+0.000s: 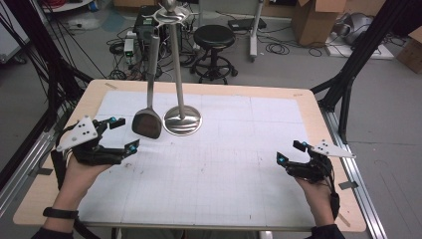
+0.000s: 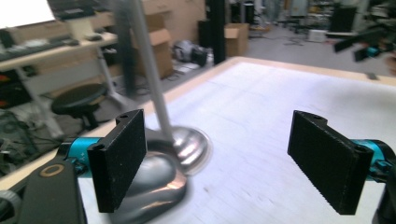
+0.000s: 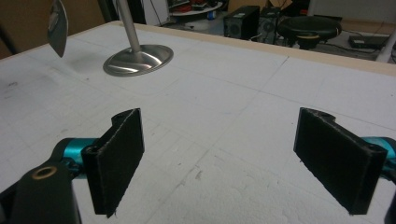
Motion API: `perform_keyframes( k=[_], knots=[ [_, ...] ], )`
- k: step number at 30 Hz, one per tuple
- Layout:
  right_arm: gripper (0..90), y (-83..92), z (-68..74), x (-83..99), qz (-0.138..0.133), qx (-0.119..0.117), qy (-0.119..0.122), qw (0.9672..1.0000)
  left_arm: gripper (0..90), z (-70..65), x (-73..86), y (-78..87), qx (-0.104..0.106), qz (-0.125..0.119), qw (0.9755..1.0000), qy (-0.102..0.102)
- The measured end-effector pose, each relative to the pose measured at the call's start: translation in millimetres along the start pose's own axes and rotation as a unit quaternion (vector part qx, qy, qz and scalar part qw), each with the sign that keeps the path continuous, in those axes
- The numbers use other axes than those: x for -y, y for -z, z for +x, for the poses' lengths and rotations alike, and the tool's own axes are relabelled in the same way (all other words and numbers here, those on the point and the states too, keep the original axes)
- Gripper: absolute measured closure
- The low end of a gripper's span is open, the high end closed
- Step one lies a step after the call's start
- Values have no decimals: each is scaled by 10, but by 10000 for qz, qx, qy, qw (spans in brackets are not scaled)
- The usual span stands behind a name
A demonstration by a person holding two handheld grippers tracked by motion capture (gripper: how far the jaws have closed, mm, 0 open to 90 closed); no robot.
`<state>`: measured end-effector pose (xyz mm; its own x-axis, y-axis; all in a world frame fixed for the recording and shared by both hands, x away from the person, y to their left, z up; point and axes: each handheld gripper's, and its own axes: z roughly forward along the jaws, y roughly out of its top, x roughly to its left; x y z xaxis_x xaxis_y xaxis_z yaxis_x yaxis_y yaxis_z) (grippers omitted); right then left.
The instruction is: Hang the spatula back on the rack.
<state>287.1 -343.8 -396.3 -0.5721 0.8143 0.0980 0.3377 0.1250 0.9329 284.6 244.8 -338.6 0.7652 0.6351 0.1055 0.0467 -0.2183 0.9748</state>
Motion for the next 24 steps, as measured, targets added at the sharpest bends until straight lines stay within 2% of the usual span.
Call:
perform_keyframes(
  k=[3, 12, 18, 24],
  knots=[
    [154, 13, -1, -1, 6, -22, -11, 10000, 202, -37, 120, 57, 123, -8, 9999, 35],
    [150, 1, 14, 20, 114, -52, -3, 9999, 192, -40, 400, 101, 170, -25, 9995, 275],
    [149, -22, 29, 36, 229, -58, 56, 9997, 187, -53, 424, 52, 194, 29, 9995, 252],
    [149, -17, 34, 38, 237, -85, 57, 9997, 185, -27, 472, 49, 160, 30, 9992, 352]
  ],
)
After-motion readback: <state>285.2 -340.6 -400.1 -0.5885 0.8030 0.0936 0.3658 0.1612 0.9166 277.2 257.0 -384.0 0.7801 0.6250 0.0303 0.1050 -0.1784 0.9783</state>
